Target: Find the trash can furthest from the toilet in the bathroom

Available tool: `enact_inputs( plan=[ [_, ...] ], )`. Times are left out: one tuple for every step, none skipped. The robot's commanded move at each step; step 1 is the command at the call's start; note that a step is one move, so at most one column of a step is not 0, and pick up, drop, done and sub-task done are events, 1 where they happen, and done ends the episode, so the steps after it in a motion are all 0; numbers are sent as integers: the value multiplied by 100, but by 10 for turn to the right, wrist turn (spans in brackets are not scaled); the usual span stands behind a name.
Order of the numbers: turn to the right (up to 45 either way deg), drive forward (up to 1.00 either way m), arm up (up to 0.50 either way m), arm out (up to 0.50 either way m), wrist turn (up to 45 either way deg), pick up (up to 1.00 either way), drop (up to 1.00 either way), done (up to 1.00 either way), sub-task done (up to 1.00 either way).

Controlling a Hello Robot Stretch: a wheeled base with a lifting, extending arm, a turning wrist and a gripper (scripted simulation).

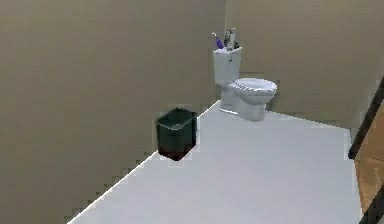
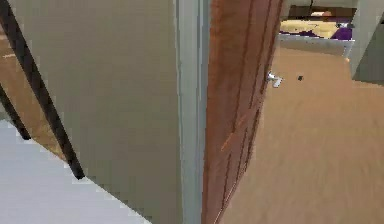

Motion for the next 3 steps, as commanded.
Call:
enact_inputs(
  plan=[
    [0,85,0,0,0,0,0,0,0],
    [360,0,0,0,0,0,0,0,0],
    [0,100,0,0,0,0,0,0,0]
  ],
)
